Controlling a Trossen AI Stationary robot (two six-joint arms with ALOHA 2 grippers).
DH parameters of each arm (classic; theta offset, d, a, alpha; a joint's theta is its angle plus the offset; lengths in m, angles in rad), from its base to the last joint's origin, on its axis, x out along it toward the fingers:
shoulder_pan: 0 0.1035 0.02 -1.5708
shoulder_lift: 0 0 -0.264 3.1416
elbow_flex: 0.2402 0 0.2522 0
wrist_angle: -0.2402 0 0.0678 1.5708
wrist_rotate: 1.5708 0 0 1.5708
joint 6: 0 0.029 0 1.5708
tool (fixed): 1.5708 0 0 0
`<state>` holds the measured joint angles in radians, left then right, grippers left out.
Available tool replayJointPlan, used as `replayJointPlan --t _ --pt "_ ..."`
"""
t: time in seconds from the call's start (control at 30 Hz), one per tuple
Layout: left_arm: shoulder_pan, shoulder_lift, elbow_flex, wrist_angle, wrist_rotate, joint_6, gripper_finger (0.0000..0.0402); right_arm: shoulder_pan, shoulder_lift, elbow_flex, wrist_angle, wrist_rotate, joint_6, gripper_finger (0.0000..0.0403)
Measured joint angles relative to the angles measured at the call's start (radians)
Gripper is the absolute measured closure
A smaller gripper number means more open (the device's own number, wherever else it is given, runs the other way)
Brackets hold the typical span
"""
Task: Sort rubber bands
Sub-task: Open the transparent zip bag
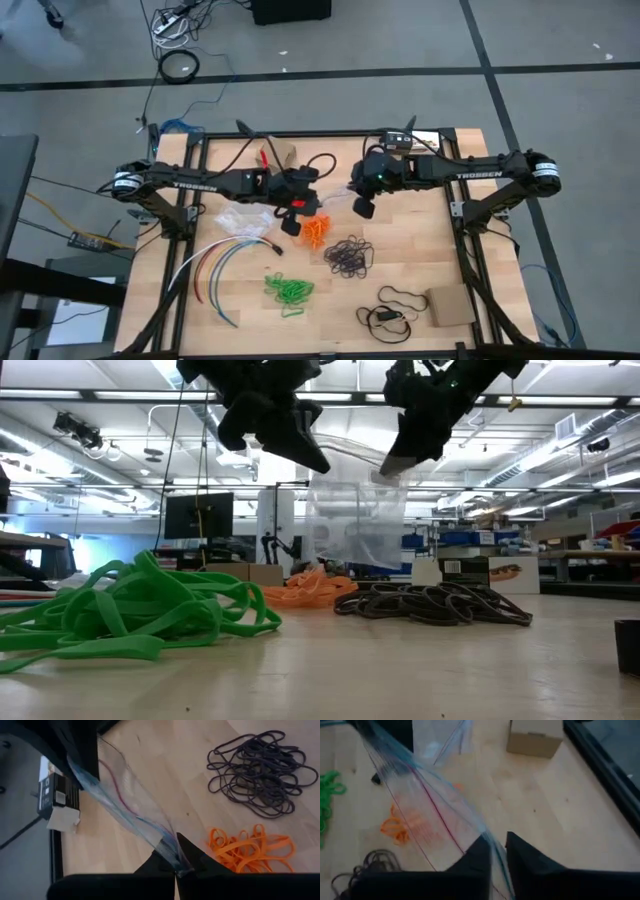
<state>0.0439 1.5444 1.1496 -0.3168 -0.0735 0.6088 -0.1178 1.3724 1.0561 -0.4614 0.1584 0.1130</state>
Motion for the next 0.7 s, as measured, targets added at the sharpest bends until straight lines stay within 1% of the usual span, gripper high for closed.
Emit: replayJointPlan --t 0.07,0.13,0.2,0.27,0.37,0.47,0.63,0.7 --pt "-0.001 -0.001 0.000 0.017 -0.001 0.009 0.0401 -0.003 0.000 0.000 0.011 -0.045 -0.014 0.0395" --pt "-0.001 -0.001 0.000 0.028 -0.012 0.012 0.0395 -0.004 0.000 0.000 0.020 -0.075 -0.008 0.0395" --pt "-0.001 -0.001 0.000 0.044 -0.030 0.025 0.0378 -0.008 0.000 0.000 0.020 -0.097 0.000 0.0400" --pt "-0.008 -0.003 0.000 0.053 -0.084 0.072 0.0351 -0.020 0.000 0.000 0.017 -0.151 0.026 0.0401" --pt "-0.035 -0.012 0.001 0.082 -0.220 0.152 0.0302 -0.044 0.000 0.000 0.004 -0.235 0.065 0.0402" --pt "-0.061 -0.013 0.023 0.076 -0.340 0.216 0.0249 -0.061 0.000 0.000 -0.017 -0.289 0.094 0.0403" --pt "-0.086 -0.015 0.071 0.071 -0.493 0.241 0.0170 -0.082 0.000 0.000 -0.044 -0.336 0.129 0.0403" --pt "-0.095 -0.015 0.096 0.039 -0.524 0.241 0.0145 -0.089 0.000 0.000 -0.064 -0.342 0.137 0.0403"
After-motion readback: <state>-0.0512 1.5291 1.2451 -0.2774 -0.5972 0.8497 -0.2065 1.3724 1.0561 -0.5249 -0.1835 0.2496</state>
